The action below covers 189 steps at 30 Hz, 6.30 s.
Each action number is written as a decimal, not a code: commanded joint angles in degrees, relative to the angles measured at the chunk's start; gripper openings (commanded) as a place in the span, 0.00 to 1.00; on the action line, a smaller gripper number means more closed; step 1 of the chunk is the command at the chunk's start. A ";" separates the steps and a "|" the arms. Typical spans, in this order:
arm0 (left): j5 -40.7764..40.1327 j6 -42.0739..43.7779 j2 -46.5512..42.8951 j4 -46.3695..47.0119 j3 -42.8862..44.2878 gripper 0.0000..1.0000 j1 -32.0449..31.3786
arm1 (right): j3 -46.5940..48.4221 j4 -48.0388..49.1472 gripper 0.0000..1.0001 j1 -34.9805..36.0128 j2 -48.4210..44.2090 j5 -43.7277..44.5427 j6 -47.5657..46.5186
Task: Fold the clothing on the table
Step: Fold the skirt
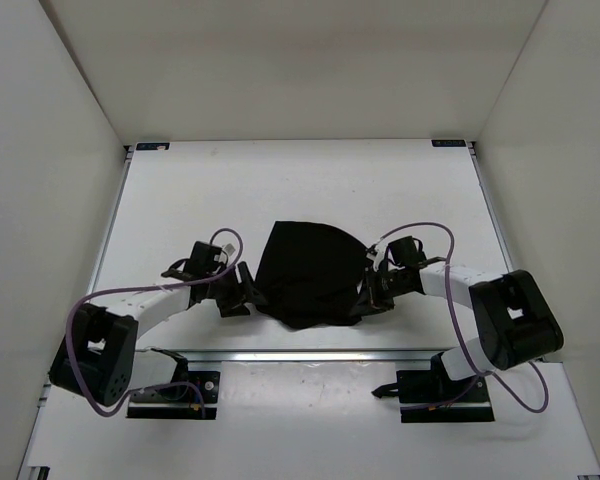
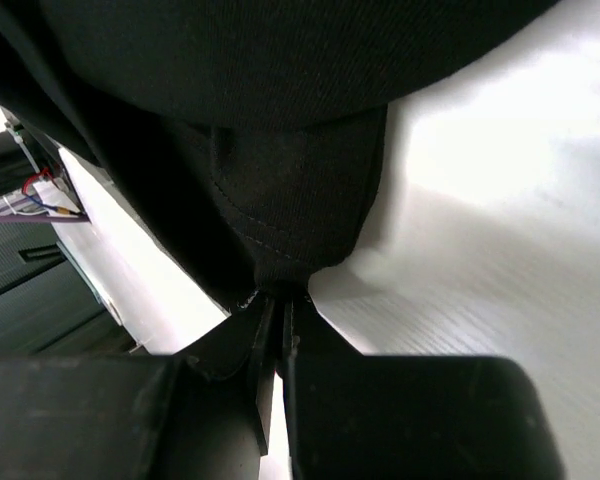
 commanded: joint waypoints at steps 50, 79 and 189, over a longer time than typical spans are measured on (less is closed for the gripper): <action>0.31 1.91 5.41 -1.28 14.18 0.00 8.22 | 17.50 -6.83 0.00 -12.87 -1.09 0.45 -7.17; 2.78 17.05 47.07 -19.40 94.96 0.00 9.72 | 95.71 -19.62 0.00 -18.34 28.81 5.81 -11.14; -21.24 19.53 0.79 -11.48 23.23 0.00 -8.20 | 21.69 -17.03 0.00 -9.22 -7.49 18.93 -17.28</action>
